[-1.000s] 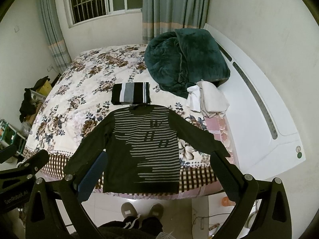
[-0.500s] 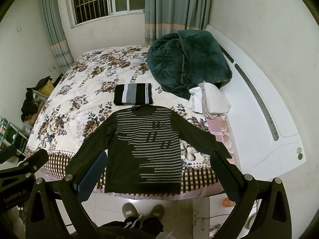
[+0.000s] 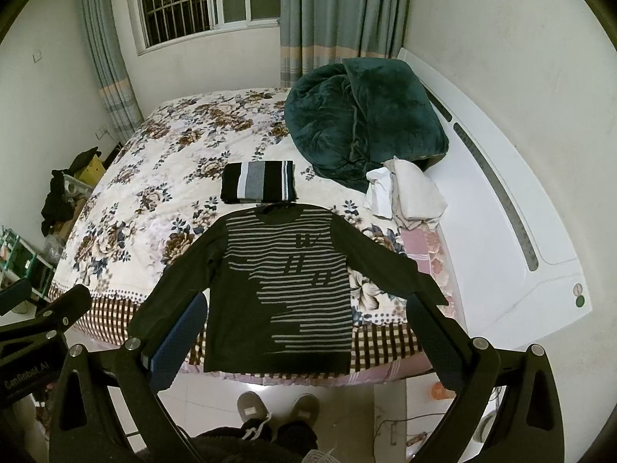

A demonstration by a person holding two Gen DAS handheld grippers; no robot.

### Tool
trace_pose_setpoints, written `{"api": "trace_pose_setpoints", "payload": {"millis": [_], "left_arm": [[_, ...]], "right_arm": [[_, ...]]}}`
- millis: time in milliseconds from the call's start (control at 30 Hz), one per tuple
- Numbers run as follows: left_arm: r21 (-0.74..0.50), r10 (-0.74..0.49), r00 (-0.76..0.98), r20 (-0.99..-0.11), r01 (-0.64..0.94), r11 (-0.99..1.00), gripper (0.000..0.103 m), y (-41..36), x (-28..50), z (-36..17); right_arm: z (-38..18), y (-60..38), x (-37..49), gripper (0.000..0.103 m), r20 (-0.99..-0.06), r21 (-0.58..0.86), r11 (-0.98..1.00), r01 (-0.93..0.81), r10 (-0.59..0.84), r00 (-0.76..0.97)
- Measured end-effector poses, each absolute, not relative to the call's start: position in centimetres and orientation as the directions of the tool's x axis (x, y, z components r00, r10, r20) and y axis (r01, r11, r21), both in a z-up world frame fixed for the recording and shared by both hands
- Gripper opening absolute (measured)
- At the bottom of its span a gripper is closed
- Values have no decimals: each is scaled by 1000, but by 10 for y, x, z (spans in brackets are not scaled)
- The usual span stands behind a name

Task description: Fold small clothes

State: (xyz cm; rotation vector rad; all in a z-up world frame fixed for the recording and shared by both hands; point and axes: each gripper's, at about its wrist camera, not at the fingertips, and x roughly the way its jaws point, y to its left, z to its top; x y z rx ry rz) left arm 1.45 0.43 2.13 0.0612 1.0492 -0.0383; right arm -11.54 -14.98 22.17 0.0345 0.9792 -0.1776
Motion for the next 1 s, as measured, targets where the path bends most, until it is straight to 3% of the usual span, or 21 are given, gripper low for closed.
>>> {"api": "trace_pose_setpoints", "payload": {"millis": [1000], "left_arm": [[22, -13, 504, -864, 63, 998, 103, 14, 9, 30]], "right_arm": [[220, -150, -119, 103, -825, -50, 985, 168, -136, 548]]}}
